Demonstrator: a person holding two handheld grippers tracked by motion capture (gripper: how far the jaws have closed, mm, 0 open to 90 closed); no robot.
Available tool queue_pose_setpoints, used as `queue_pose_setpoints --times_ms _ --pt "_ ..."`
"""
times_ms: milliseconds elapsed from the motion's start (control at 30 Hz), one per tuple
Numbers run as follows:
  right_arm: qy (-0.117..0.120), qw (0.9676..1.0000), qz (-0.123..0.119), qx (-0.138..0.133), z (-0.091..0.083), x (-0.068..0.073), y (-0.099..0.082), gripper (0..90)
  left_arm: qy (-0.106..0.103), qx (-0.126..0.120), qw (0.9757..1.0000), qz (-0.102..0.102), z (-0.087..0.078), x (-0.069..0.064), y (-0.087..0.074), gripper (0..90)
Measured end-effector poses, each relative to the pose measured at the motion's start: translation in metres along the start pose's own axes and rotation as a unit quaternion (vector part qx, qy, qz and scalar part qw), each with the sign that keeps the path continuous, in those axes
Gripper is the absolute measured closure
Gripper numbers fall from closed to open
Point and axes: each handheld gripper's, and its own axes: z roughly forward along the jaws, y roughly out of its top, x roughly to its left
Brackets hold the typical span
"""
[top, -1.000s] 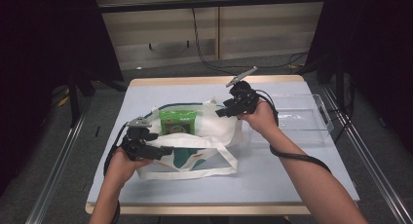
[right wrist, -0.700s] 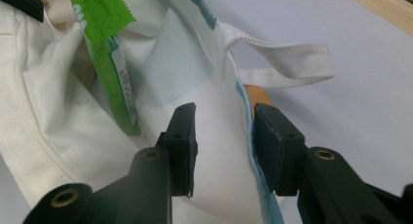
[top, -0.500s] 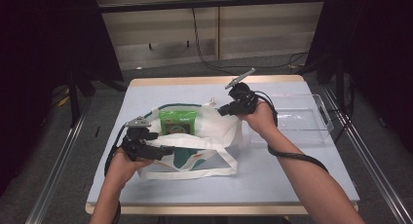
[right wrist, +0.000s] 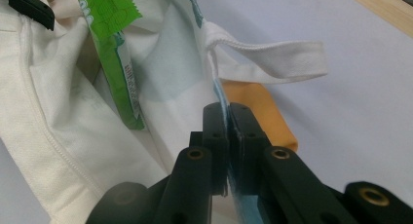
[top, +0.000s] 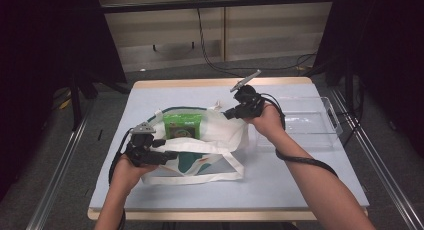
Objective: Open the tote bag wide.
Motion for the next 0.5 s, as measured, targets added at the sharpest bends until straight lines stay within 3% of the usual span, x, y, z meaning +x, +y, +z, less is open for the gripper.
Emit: queue_pose_setpoints --times_ms 133,333,467,500 --pt "-0.003 1.0000 0.003 -0.001 -0.0004 0.0008 0.0001 85.7 0.010 0.001 0.9999 -0.002 -0.0005 0.0001 -0.0003 39.2" --pt "0.001 1.0000 0.004 0.002 -0.0008 0.0007 0.0005 85.5 -0.008 0.002 1.0000 -0.003 -0.0011 0.0009 -0.0008 48.3" --pt "0.002 1.0000 0.007 0.001 -0.0003 -0.0006 0.0006 85.6 -0.024 0.003 0.9997 0.002 -0.0014 -0.0002 -0.0013 64.8" --pt "0.003 1.0000 0.007 0.002 0.0000 -0.0016 0.0006 85.8 -0.020 0.003 0.9998 0.002 -0.0011 -0.0015 -0.0013 64.7"
